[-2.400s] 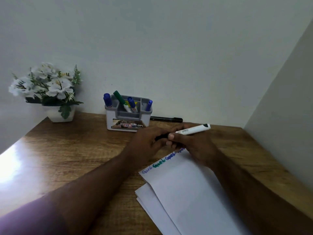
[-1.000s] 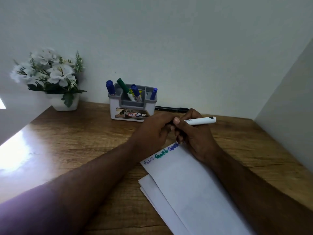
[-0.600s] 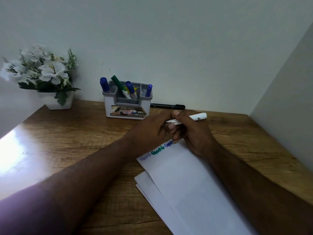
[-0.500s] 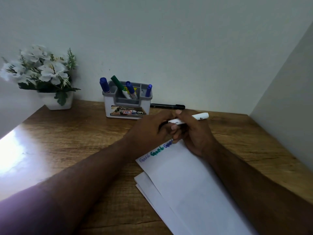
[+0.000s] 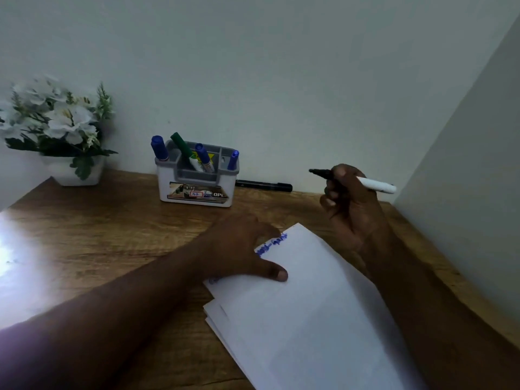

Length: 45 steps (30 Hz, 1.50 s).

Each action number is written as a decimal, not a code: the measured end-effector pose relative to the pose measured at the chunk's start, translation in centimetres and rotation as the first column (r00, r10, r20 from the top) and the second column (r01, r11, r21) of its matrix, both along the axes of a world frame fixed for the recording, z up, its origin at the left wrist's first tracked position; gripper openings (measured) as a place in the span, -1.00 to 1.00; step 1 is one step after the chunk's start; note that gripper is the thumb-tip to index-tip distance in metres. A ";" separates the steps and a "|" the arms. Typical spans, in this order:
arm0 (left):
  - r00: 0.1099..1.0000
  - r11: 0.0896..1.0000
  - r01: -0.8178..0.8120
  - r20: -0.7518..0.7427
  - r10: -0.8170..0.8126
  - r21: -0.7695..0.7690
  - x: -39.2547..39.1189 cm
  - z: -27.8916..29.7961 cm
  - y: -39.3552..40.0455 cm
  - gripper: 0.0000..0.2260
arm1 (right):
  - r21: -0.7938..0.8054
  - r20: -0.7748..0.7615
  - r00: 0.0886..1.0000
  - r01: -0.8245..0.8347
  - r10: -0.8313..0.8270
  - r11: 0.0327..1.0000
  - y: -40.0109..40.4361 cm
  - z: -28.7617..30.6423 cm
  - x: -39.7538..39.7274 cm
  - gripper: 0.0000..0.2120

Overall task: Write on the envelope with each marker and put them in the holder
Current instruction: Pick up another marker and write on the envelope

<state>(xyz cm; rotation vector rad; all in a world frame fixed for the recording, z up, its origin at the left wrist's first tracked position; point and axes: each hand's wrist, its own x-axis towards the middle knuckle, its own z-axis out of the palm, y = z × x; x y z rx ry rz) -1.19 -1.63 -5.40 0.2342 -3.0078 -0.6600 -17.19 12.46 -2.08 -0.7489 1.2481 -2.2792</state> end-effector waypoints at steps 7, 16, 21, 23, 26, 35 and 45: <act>1.000 0.999 0.017 0.025 -0.016 -0.040 -0.2 -0.1 -0.5 -0.25 | 0.470 -0.200 0.979 0.063 0.036 0.880 1.0 -2.2 -0.5 -0.86; 0.999 0.996 0.001 0.040 0.002 -0.091 -0.9 -0.6 -0.7 -0.21 | 0.532 -0.349 0.933 0.119 0.089 0.839 0.5 -3.1 -1.0 -0.77; 0.997 0.992 0.006 0.079 0.004 -0.123 -1.0 -0.3 -0.6 -0.21 | 0.560 -0.371 0.922 0.125 0.113 0.819 0.3 -3.4 -1.0 -0.83; 0.997 0.991 0.006 0.080 0.004 -0.130 -0.9 -0.3 -0.6 -0.21 | 0.561 -0.378 0.919 0.132 0.111 0.817 0.3 -3.5 -1.0 -0.83; 0.997 0.990 0.011 0.080 0.000 -0.139 -0.9 -0.3 -0.6 -0.20 | 0.573 -0.386 0.913 0.125 0.132 0.810 0.2 -3.6 -1.1 -0.84; 0.995 0.991 0.012 0.099 0.001 -0.134 -1.1 -0.3 -0.7 -0.21 | 0.580 -0.387 0.916 0.149 0.109 0.801 0.3 -3.4 -1.1 -0.84; 0.996 0.986 0.013 0.090 0.002 -0.163 -1.2 -0.4 -0.7 -0.20 | 0.595 -0.395 0.916 0.202 0.064 0.778 0.3 -3.5 -1.2 -0.82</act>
